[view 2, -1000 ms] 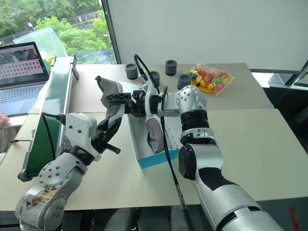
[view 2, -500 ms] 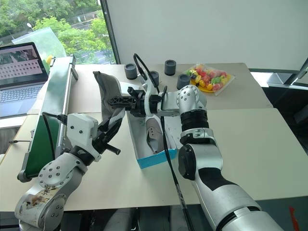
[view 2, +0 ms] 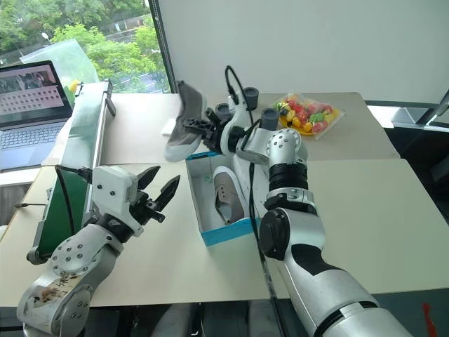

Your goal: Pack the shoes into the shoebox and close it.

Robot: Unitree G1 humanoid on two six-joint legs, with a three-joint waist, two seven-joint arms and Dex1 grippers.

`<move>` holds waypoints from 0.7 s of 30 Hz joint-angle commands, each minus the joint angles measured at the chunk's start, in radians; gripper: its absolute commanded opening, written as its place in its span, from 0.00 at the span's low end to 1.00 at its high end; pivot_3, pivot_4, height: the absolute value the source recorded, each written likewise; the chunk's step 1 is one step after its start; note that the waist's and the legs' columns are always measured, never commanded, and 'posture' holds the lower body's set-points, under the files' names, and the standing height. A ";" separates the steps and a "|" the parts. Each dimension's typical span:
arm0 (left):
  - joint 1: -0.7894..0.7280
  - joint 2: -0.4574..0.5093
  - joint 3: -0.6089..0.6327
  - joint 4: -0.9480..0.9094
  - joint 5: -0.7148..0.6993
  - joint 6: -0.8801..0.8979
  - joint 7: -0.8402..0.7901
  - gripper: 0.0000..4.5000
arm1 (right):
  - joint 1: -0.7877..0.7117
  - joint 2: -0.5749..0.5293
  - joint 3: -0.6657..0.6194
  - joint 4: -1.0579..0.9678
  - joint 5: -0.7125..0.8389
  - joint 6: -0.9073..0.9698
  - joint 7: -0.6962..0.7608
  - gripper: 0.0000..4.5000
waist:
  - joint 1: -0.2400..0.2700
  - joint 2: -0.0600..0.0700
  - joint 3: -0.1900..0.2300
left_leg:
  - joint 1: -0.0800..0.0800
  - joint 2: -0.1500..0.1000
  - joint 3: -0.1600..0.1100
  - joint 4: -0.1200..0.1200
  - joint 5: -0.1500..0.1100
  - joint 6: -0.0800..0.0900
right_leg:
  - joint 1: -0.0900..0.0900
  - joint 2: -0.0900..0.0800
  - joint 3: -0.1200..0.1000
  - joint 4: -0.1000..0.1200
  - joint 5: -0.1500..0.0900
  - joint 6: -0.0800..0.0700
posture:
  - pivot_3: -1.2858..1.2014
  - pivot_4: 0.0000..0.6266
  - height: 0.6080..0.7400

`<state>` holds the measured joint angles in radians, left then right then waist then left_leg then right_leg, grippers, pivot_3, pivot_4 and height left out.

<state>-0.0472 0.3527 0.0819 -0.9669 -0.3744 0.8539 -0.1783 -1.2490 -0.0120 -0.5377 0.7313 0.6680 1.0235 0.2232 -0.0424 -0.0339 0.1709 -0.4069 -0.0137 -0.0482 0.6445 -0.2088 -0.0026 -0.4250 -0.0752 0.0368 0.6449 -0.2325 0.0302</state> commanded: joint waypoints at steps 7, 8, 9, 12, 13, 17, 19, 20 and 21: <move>0.260 0.264 0.429 0.012 -0.282 -0.051 -0.404 0.56 | -0.001 -0.121 0.194 -0.260 0.020 0.368 0.005 0.13 | -0.012 0.002 0.001 | 0.001 0.003 0.001 -0.001 0.000 0.000 | -0.001 0.002 0.001 0.001 -0.001 -0.002 | 0.52 0.24 0.90; 0.282 0.290 0.454 0.030 -0.292 -0.062 -0.439 0.56 | 0.005 -0.125 0.198 -0.282 0.021 0.404 -0.002 0.13 | -0.012 0.002 0.001 | 0.002 0.003 0.001 -0.001 0.000 0.000 | -0.001 0.002 0.001 0.000 -0.001 -0.002 | 0.52 0.24 0.90; 0.310 0.328 0.480 0.063 -0.281 -0.088 -0.491 0.56 | 0.013 -0.124 0.205 -0.310 0.019 0.461 -0.012 0.13 | -0.012 0.002 0.001 | 0.003 0.003 0.001 -0.001 0.000 0.000 | 0.000 0.002 0.001 0.000 -0.001 -0.002 | 0.52 0.24 0.90; 0.349 0.391 0.511 0.118 -0.263 -0.142 -0.572 0.56 | 0.047 -0.103 0.206 -0.391 0.007 0.564 -0.036 0.13 | -0.009 0.003 0.002 | 0.003 0.003 0.001 -0.001 0.000 0.000 | 0.001 0.002 0.000 -0.001 -0.001 -0.002 | 0.52 0.24 0.90; 0.347 0.416 0.517 0.142 -0.264 -0.160 -0.602 0.56 | 0.076 -0.085 0.224 -0.420 -0.003 0.579 -0.054 0.13 | -0.006 0.003 0.002 | 0.003 0.003 0.001 -0.001 0.000 0.000 | 0.001 0.002 0.000 -0.001 -0.001 -0.002 | 0.52 0.24 0.90; 0.332 0.465 0.518 0.188 -0.266 -0.199 -0.652 0.56 | 0.155 -0.059 0.286 -0.488 -0.016 0.591 -0.092 0.13 | -0.003 0.003 0.002 | 0.002 0.004 0.001 -0.002 0.000 0.000 | 0.000 0.002 -0.001 -0.002 -0.001 -0.002 | 0.52 0.24 0.90; 0.328 0.473 0.508 0.194 -0.263 -0.209 -0.657 0.56 | 0.180 -0.057 0.309 -0.505 -0.025 0.591 -0.102 0.13 | -0.003 0.003 0.002 | 0.001 0.004 0.001 -0.002 0.000 0.000 | 0.000 0.002 -0.001 -0.002 -0.001 -0.002 | 0.52 0.24 0.90; 0.325 0.475 0.503 0.194 -0.264 -0.213 -0.658 0.56 | 0.192 -0.058 0.323 -0.511 -0.031 0.591 -0.107 0.13 | -0.003 0.003 0.002 | 0.001 0.004 0.001 -0.002 0.000 0.000 | 0.000 0.002 -0.001 -0.002 -0.001 -0.002 | 0.52 0.24 0.90; 0.322 0.476 0.499 0.194 -0.265 -0.214 -0.657 0.56 | 0.205 -0.062 0.339 -0.519 -0.036 0.591 -0.111 0.13 | -0.003 0.003 0.002 | 0.001 0.005 0.001 -0.002 0.000 0.000 | 0.000 0.002 -0.001 -0.002 -0.001 -0.002 | 0.52 0.24 0.90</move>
<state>0.2861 0.8176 0.5782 -0.7660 -0.6366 0.6674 -0.8279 -1.0433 -0.0654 -0.2163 0.2706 0.6325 1.6068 0.1191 -0.0457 -0.0309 0.1727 -0.4061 -0.0089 -0.0476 0.6429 -0.2088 -0.0026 -0.4254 -0.0734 0.0357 0.6430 -0.2335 0.0287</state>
